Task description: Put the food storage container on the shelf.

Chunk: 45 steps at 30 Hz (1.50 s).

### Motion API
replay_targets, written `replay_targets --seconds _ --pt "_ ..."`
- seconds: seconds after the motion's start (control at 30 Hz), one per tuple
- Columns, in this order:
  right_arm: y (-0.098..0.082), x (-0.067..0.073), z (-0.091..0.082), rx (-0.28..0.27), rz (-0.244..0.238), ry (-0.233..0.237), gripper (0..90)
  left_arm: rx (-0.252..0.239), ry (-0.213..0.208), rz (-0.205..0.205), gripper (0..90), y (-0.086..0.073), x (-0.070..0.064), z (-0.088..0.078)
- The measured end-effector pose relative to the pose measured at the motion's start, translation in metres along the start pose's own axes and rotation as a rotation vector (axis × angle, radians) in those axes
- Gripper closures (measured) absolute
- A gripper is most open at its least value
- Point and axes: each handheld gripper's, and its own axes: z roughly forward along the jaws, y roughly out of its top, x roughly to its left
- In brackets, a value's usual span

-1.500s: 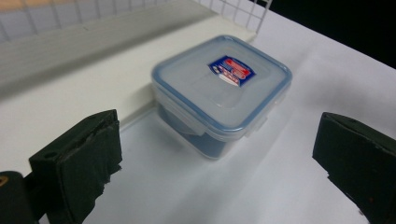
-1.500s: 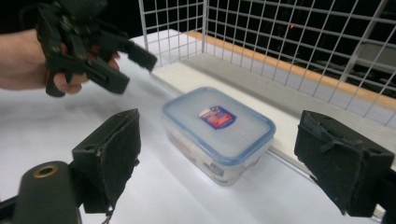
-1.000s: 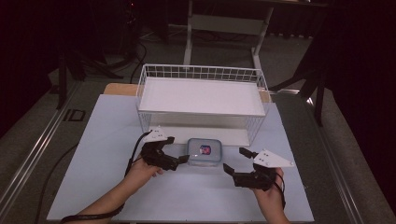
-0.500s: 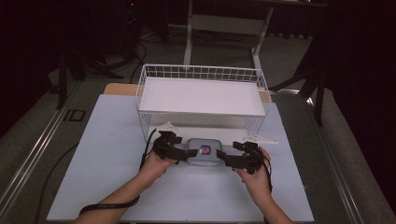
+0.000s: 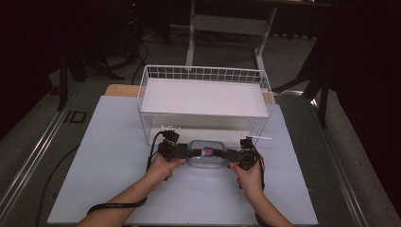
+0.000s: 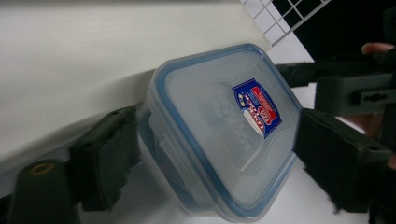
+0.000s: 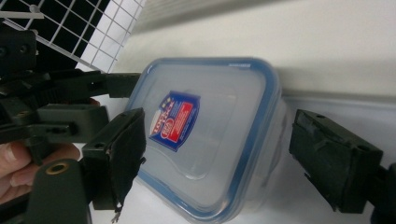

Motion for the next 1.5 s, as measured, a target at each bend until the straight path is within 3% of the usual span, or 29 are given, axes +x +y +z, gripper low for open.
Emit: replay_targets --seconds 0.07,0.2,0.23,0.37,0.47,0.63,0.77,0.8,0.97,1.2,1.27,1.5 --pt "0.0 -0.001 0.003 0.02 0.026 -0.006 22.2 0.023 0.022 -0.011 16.2 -0.001 0.003 0.002" --pt "-0.001 -0.004 0.007 0.05 0.052 -0.009 25.0 0.047 0.021 -0.051 23.0 -0.004 0.009 0.005" --pt "-0.002 -0.005 0.008 0.052 0.063 -0.017 31.9 0.045 0.006 -0.065 23.4 -0.005 0.01 0.005" --pt "-0.003 -0.009 0.008 0.063 0.101 0.006 34.8 0.044 -0.049 -0.09 34.3 -0.006 0.01 0.006" --pt "-0.004 -0.013 0.006 0.062 0.115 0.027 37.2 0.052 -0.042 -0.091 36.1 -0.005 0.006 0.005" --pt "-0.008 -0.01 0.004 0.033 0.113 0.02 38.1 0.047 -0.029 -0.05 39.5 -0.007 0.005 0.001" --pt "-0.01 -0.006 0.003 0.024 0.075 0.007 38.0 0.03 -0.013 -0.011 42.0 -0.01 0.0 -0.002" --pt "-0.011 -0.004 0.002 0.024 0.067 -0.001 38.1 0.018 -0.004 0.022 42.0 -0.013 -0.003 -0.004" --pt "-0.017 0.004 -0.003 -0.005 0.033 -0.019 39.4 -0.02 0.036 0.09 43.9 -0.022 -0.013 -0.009" --pt "-0.018 0.008 -0.006 0.0 0.017 -0.024 39.5 -0.05 0.067 0.092 46.2 -0.028 -0.021 -0.012" --pt "-0.019 0.009 -0.006 -0.004 0.013 -0.025 39.5 -0.057 0.063 0.06 47.3 -0.028 -0.021 -0.013" --pt "-0.014 0.01 -0.005 -0.015 0.001 0.002 39.5 -0.091 0.086 0.075 48.1 -0.021 -0.024 -0.021"
